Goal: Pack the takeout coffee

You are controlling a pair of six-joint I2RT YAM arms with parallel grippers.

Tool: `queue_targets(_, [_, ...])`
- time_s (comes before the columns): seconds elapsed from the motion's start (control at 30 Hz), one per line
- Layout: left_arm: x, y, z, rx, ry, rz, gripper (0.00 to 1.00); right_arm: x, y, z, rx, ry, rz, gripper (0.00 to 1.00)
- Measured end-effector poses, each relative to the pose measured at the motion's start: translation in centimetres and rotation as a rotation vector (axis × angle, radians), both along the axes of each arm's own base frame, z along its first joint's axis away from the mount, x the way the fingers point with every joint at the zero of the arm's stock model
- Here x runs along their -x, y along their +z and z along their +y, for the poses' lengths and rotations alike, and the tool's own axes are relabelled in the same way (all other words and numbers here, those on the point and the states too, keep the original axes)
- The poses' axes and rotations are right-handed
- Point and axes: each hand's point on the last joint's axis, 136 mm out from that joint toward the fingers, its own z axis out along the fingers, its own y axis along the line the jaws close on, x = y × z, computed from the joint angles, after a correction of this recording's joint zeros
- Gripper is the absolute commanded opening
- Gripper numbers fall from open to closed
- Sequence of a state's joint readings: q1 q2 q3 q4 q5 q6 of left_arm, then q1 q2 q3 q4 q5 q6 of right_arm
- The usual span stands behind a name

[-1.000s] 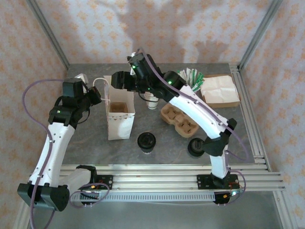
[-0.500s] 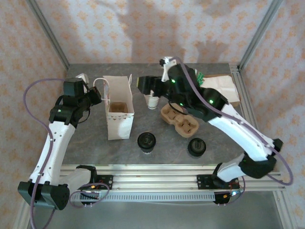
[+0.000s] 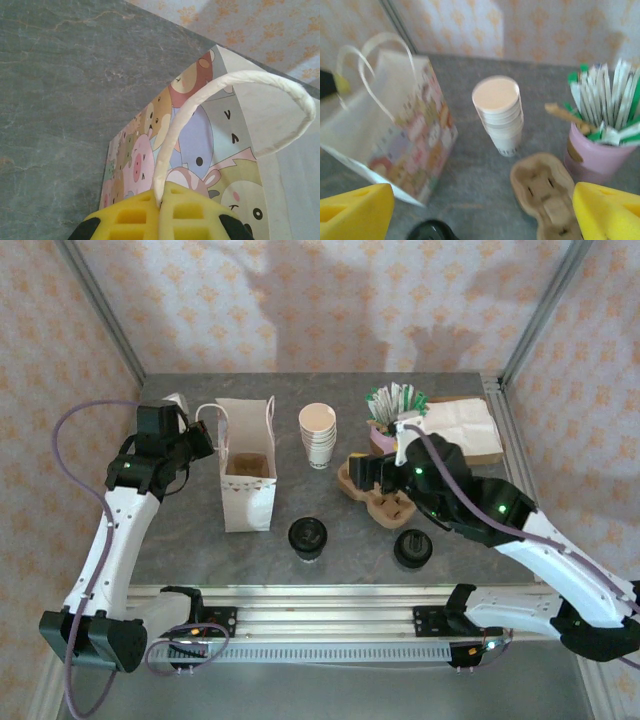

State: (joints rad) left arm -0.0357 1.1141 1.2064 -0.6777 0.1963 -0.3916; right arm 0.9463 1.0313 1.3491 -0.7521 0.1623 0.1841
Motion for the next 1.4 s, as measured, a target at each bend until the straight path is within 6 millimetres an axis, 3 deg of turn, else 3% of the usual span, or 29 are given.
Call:
queue_targets(0.13, [-0.1,0.2,0.6,0.0,0.019,0.0,0.0,0.9,-5.4,0.7,0.103,0.044,0.146,0.89])
queue_targets(0.23, [0.0,0.1,1.2,0.0,0.035,0.003,0.0,1.9,-8.3,1.0,0.153,0.083,0.233,0.87])
queue_targets(0.5, [0.0,0.1,1.6,0.004,0.048,0.003,0.03,3.8,-14.5,2.7,0.253,0.212,0.388,0.86])
queue_targets(0.73, [0.1,0.0,2.0,0.004,0.06,0.009,0.04,6.0,-17.7,6.8,0.334,0.382,0.454,0.87])
queue_targets(0.93, [0.1,0.0,2.2,0.004,0.065,0.009,0.05,6.7,-18.6,10.0,0.358,0.437,0.485,0.84])
queue_targets(1.2, [0.4,0.5,2.2,0.005,0.063,-0.008,0.05,5.7,-17.0,12.0,0.305,0.331,0.504,0.86])
queue_targets(1.4, [0.5,0.5,2.1,0.006,0.062,-0.003,0.05,5.5,-17.9,12.6,0.322,0.225,0.565,0.86])
